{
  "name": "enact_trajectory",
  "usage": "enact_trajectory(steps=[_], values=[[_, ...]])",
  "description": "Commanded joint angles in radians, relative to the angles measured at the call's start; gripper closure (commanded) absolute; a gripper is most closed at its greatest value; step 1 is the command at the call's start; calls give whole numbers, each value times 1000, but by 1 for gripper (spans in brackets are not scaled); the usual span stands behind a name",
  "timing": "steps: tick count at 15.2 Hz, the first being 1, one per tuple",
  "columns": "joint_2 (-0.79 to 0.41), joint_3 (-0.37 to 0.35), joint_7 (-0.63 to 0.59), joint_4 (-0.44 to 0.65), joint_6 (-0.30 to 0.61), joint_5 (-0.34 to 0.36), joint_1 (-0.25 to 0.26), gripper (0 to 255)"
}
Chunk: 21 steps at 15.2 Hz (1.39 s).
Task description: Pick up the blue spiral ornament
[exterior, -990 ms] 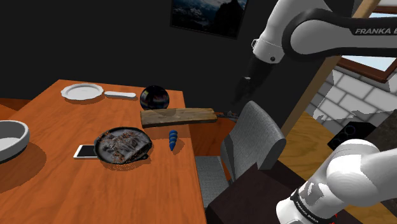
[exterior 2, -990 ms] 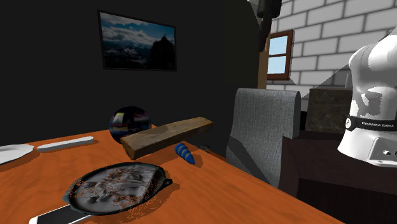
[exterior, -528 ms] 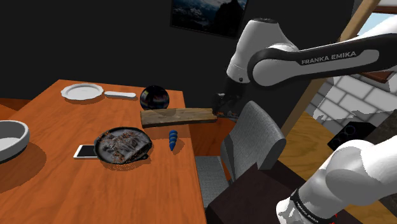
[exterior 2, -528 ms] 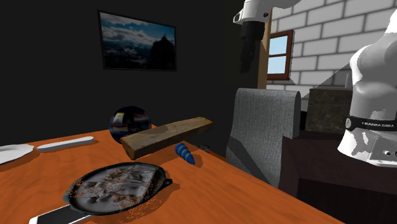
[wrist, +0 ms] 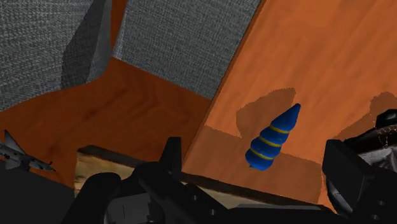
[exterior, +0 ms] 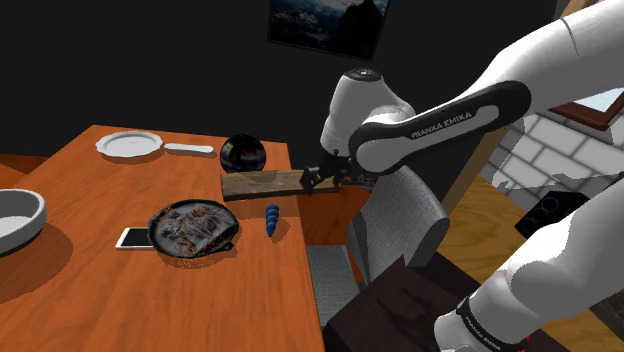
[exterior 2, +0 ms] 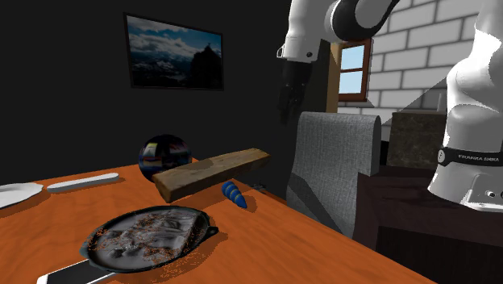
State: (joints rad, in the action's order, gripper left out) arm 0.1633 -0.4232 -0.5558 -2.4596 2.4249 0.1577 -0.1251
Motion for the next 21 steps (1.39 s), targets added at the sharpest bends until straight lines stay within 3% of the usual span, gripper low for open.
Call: enact_trajectory(steps=[1,5,11,19,21], values=[[-98,-24,-102,42,40,88,-24,0],[-286,-24,-312,138,81,284,-25,0],[-549,63,-553,325,89,501,61,0],[-871,179,-715,634,65,606,177,0],[-892,187,-723,649,71,613,183,0]])
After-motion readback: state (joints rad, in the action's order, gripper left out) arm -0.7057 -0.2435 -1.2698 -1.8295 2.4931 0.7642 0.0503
